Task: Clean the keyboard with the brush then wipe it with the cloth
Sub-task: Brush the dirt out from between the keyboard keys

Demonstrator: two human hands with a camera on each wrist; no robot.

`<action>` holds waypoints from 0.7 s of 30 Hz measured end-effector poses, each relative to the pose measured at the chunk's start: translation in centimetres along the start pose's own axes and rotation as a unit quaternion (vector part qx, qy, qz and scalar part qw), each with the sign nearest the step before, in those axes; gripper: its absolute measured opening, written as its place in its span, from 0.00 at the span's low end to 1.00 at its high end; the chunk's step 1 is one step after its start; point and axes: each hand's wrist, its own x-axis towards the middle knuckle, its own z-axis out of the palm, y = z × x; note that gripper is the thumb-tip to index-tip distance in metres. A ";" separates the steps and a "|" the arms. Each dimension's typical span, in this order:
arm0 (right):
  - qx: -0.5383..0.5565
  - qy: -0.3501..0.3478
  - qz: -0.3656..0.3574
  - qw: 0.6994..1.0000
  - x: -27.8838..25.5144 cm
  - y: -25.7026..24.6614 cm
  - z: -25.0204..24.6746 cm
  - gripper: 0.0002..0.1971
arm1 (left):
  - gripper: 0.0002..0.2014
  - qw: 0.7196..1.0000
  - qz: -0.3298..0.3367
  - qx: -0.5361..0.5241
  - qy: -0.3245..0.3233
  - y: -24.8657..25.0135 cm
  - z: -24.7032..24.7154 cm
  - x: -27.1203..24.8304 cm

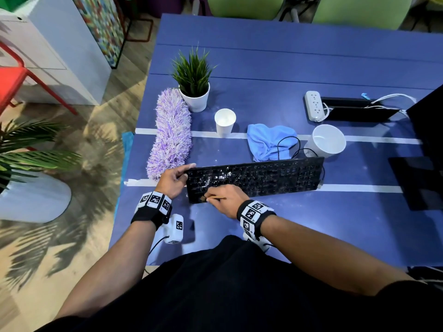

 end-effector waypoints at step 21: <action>0.166 0.129 0.091 0.973 0.6 0.1 -1.4 0.05 | 0.24 1.000 -0.002 0.007 0.012 0.2 0.3 -0.3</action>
